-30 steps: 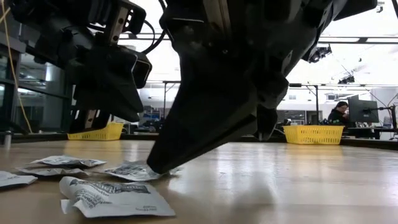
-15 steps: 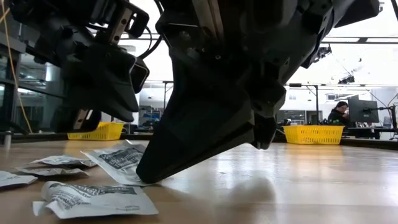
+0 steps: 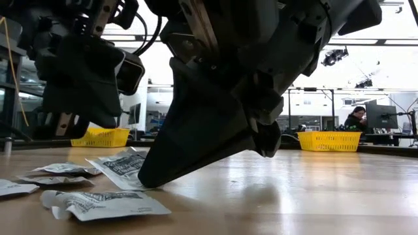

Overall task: Pick & Place First Aid Supplies
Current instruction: Put the gray towelette pack into the left yellow bin

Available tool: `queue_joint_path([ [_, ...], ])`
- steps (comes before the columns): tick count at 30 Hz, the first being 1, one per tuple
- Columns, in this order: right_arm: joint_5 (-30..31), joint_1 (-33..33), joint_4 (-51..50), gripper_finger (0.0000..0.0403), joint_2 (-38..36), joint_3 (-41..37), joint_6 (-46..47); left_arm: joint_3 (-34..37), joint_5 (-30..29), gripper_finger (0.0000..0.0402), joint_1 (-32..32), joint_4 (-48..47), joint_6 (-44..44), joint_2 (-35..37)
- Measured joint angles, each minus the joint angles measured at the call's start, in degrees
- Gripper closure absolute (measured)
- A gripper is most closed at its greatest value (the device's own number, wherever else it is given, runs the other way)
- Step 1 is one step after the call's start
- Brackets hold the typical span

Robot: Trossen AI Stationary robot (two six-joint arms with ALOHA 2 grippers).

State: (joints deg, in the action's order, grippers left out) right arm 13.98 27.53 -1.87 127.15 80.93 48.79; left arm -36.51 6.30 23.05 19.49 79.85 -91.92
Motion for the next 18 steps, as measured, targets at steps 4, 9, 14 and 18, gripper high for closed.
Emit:
queue_joint_path([
  [4, -0.13, 0.0, 0.17, 0.0403, 0.02, -0.04, -0.34, 0.0, -2.1, 0.0348, -0.13, -0.16, -0.02, -0.15],
  [9, -0.48, -0.02, 0.18, 0.0403, 0.02, -0.04, -0.46, -0.39, -1.26, 0.0348, -0.12, 0.5, -0.02, -3.24],
  [14, -0.79, -0.04, 0.46, 0.0403, 0.02, -0.07, -0.62, -2.04, 0.0, 0.0339, -0.13, 0.51, -0.47, -6.52],
  [18, -1.22, -0.04, 0.83, 0.0403, 0.03, -0.09, -0.85, -2.57, -1.82, 0.0298, -0.15, 0.5, -1.12, -6.7],
])
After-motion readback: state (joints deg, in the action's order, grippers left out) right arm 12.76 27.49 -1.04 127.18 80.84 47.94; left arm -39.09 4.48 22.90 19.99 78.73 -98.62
